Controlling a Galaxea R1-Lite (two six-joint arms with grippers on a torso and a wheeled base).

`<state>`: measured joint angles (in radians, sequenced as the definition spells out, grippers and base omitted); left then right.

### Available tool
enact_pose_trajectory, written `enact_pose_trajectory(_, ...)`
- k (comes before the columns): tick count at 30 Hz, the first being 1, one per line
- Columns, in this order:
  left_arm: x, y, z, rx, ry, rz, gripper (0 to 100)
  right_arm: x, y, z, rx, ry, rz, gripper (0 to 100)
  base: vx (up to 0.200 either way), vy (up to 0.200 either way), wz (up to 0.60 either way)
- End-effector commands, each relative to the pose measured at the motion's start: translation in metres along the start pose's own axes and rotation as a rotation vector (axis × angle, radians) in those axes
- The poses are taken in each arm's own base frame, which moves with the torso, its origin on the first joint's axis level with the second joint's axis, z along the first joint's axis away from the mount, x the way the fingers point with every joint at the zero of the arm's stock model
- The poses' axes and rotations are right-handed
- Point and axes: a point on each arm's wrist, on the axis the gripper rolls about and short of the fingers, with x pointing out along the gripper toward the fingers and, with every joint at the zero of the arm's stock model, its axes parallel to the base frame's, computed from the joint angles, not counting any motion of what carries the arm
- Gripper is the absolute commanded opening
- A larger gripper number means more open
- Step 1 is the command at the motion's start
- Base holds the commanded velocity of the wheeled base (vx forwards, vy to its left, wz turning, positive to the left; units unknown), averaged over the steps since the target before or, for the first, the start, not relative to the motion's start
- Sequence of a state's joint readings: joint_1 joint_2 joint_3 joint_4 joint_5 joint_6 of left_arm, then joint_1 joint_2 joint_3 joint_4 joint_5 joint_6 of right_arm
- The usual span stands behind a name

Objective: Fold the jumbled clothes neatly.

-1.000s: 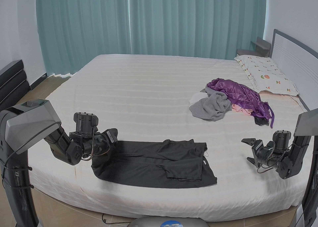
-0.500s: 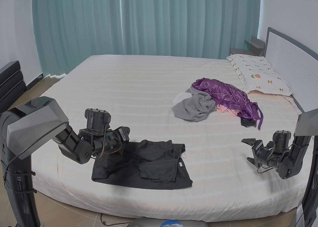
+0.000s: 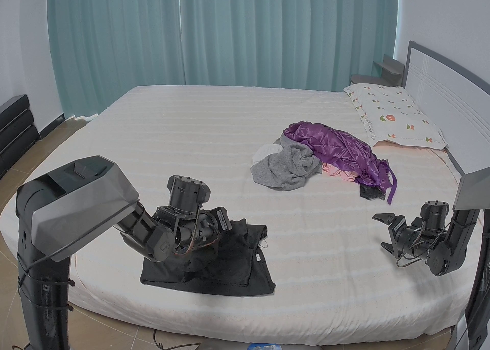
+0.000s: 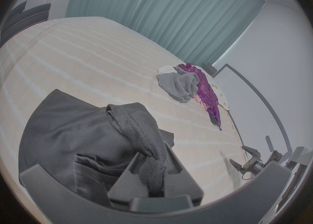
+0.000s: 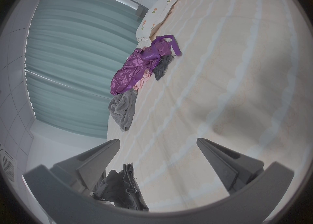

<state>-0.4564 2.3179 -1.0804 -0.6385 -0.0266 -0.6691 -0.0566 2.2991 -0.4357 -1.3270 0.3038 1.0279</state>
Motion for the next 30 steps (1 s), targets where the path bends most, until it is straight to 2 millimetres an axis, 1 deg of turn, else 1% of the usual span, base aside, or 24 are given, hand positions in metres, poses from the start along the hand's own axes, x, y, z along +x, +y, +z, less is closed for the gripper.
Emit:
enact_pose_trajectory(1,0.013,-0.006,-0.017,0.021,0.033,0.003,0,0.0,-0.001,0.0,0.001,0.001,-0.002,100,0.0,0.0,0.0)
enact_pose_trajectory(7,0.013,-0.018,-0.026,0.042,0.05,-0.02,0,0.0,-0.001,-0.001,-0.002,0.004,-0.003,100,0.0,0.0,0.0)
enact_pose_trajectory(8,0.014,-0.021,-0.028,0.045,0.051,-0.027,100,0.0,-0.002,-0.001,-0.001,0.004,-0.005,100,0.0,0.0,0.0)
enact_pose_trajectory(13,0.014,-0.026,-0.031,0.052,0.065,-0.028,100,-0.001,-0.001,-0.002,-0.003,0.006,-0.005,100,0.0,0.0,0.0)
enact_pose_trajectory(16,0.012,-0.025,-0.032,0.051,0.068,-0.021,100,-0.001,-0.001,-0.001,-0.003,0.004,-0.005,100,0.0,0.0,0.0)
enact_pose_trajectory(19,0.004,-0.025,-0.031,0.049,0.062,-0.014,100,-0.001,-0.001,-0.001,-0.002,0.005,-0.006,100,0.0,0.0,0.0)
enact_pose_trajectory(23,-0.022,-0.024,-0.016,-0.024,0.012,-0.008,100,-0.001,-0.001,-0.001,-0.003,0.006,-0.004,100,0.0,0.0,0.0)
enact_pose_trajectory(25,-0.033,-0.02,-0.007,-0.069,-0.009,-0.007,100,-0.001,-0.001,-0.001,-0.003,0.006,-0.004,100,0.0,0.0,0.0)
enact_pose_trajectory(26,-0.043,-0.015,0.001,-0.111,-0.03,-0.004,100,-0.001,-0.001,-0.002,-0.003,0.006,-0.005,100,0.0,0.0,0.0)
enact_pose_trajectory(27,-0.044,-0.015,0.001,-0.115,-0.031,-0.003,100,-0.001,-0.002,-0.002,-0.002,0.008,-0.008,100,0.0,0.0,0.0)
enact_pose_trajectory(29,-0.058,0.0,0.01,-0.187,-0.049,0.023,100,-0.001,-0.002,-0.001,-0.002,0.005,-0.006,100,0.0,0.0,0.0)
enact_pose_trajectory(30,-0.06,0.006,0.01,-0.21,-0.048,0.037,100,-0.001,-0.001,-0.002,-0.003,0.006,-0.005,100,0.0,0.0,0.0)
